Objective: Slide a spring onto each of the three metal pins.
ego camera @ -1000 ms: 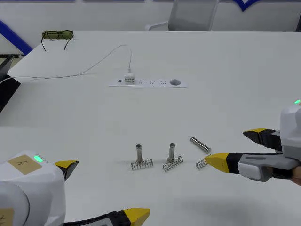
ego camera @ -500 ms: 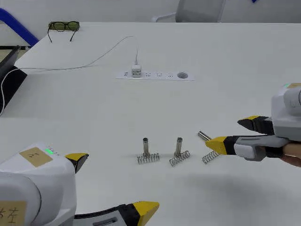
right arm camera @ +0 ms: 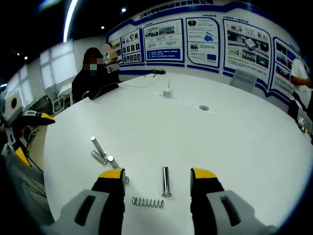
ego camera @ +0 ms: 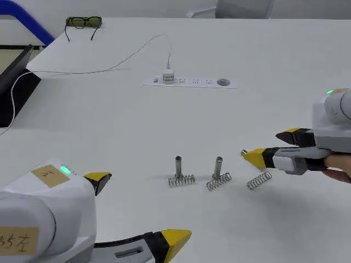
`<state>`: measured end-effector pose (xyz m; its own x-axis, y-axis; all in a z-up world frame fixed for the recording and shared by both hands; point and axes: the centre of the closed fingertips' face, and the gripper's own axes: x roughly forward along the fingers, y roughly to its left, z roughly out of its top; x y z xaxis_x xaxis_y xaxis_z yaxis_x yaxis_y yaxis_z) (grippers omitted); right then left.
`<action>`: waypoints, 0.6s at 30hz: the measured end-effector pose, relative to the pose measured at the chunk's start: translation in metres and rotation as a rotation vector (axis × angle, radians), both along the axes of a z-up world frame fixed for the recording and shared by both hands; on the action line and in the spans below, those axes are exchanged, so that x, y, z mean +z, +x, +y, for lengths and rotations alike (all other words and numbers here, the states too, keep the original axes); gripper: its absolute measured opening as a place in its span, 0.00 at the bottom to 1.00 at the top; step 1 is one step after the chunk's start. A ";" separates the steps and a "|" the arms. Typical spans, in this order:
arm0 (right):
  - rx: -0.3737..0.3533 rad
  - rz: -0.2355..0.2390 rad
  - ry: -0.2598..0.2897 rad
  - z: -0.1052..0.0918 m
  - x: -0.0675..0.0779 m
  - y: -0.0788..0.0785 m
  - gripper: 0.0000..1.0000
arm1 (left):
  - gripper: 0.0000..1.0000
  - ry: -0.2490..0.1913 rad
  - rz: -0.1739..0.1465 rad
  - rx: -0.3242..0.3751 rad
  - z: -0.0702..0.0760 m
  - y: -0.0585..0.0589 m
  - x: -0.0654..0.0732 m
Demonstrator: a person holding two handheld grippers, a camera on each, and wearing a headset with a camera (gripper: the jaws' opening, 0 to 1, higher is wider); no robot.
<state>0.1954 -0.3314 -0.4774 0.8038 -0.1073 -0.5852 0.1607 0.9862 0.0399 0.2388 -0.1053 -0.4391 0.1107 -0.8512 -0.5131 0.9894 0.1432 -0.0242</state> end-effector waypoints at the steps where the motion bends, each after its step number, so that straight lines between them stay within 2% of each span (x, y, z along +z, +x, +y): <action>1: 0.005 0.003 0.005 -0.001 -0.003 0.002 0.52 | 0.91 -0.001 0.002 0.000 0.000 0.000 0.000; 5: 0.008 0.010 0.001 -0.004 -0.010 0.007 0.47 | 0.90 0.007 -0.001 -0.003 0.000 0.001 -0.002; 12: 0.013 0.028 0.034 -0.004 -0.024 0.014 0.39 | 0.90 0.013 0.004 -0.014 0.000 0.000 -0.005; 18: 0.018 0.046 0.031 -0.008 -0.035 0.019 0.31 | 0.90 0.009 0.001 -0.017 -0.002 0.002 -0.007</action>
